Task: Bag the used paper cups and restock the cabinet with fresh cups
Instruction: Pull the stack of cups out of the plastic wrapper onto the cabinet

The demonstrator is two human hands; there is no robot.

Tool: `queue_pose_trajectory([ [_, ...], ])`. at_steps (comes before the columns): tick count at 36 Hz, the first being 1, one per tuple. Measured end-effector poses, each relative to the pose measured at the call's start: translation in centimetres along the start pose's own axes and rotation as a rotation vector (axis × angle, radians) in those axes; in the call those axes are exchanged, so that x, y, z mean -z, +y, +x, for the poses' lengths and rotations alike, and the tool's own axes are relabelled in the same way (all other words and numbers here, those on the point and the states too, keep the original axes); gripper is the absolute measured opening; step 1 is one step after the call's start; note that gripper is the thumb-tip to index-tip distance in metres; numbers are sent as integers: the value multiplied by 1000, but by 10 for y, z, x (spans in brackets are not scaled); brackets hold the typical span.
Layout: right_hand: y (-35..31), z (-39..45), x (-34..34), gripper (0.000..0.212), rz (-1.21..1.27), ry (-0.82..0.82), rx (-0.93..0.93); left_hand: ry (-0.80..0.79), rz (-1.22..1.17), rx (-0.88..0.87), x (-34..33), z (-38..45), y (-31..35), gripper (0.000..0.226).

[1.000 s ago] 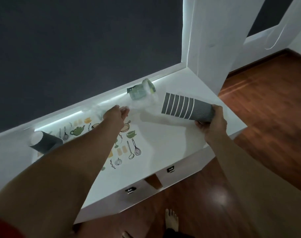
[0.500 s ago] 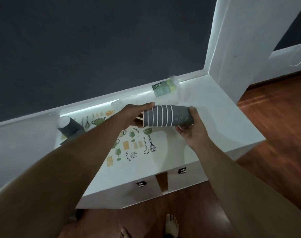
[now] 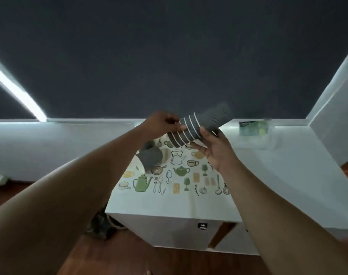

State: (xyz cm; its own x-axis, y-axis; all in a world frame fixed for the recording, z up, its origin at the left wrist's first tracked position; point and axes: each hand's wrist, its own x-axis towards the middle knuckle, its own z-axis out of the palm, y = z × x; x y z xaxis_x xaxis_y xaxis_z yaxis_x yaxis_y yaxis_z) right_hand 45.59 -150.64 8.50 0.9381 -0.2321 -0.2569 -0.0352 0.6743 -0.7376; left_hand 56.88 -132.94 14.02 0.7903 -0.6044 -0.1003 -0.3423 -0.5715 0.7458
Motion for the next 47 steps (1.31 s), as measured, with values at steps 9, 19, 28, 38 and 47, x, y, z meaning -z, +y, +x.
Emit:
queue_pose_trajectory([
  [9,7,39,-78,66,-238,-212,82,166,-106,-55,64,-18,-43,59],
  [19,38,70,-139,73,-499,-258,119,251,-189,-55,93,-31,-104,60],
  [28,64,85,-145,78,-714,-217,145,206,-269,26,86,-23,-146,49],
  [38,89,96,-132,78,-796,-188,100,169,-163,146,72,-17,-173,64],
  [47,112,101,-119,80,-863,-147,40,165,-24,209,52,-18,-189,43],
])
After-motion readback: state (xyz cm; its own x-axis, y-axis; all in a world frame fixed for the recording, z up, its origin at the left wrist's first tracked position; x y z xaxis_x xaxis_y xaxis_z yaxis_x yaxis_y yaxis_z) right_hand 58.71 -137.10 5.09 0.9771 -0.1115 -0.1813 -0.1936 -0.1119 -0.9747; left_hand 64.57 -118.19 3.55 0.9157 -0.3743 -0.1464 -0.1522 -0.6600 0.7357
